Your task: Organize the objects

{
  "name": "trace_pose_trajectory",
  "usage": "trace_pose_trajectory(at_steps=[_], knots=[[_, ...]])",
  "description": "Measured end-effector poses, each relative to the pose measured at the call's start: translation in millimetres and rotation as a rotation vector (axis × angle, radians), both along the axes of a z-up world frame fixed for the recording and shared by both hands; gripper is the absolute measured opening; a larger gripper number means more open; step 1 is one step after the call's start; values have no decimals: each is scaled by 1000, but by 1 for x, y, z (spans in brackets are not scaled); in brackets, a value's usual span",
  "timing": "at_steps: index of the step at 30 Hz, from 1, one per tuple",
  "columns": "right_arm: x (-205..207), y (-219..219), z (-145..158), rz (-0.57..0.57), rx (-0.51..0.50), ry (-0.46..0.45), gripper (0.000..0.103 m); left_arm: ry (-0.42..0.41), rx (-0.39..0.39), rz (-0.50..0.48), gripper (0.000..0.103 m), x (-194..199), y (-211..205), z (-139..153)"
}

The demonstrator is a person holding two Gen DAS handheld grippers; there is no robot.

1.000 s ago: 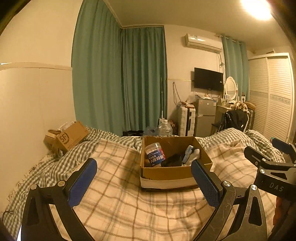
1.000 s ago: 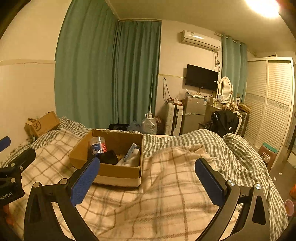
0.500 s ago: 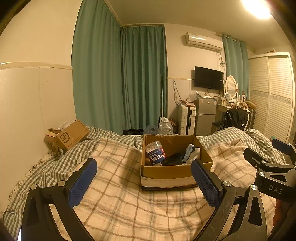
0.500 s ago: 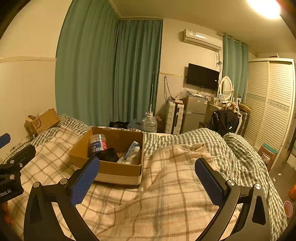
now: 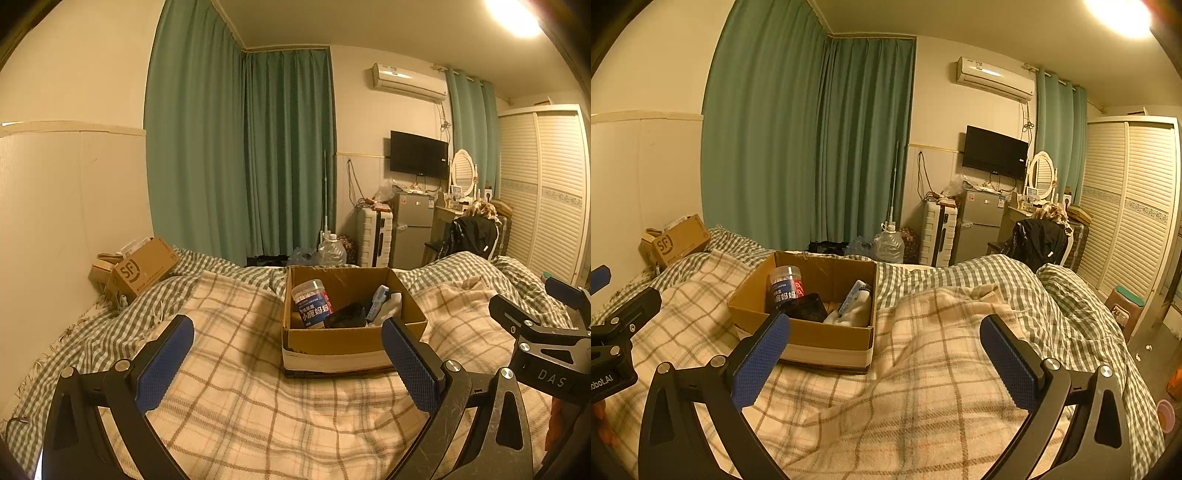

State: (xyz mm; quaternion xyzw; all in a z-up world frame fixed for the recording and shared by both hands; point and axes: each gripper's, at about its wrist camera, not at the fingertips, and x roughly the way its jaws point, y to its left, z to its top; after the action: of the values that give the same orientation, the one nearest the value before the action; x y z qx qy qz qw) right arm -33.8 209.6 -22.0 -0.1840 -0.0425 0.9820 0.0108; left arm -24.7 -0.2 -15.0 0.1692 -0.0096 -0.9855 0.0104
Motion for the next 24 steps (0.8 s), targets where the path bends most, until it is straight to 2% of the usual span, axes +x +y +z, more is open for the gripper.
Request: trace_pose_trajectory(at_steps=[24], knots=[[0,-1,-1,-3,6,-10,103,-13,0,-2,103,0,1,-2]])
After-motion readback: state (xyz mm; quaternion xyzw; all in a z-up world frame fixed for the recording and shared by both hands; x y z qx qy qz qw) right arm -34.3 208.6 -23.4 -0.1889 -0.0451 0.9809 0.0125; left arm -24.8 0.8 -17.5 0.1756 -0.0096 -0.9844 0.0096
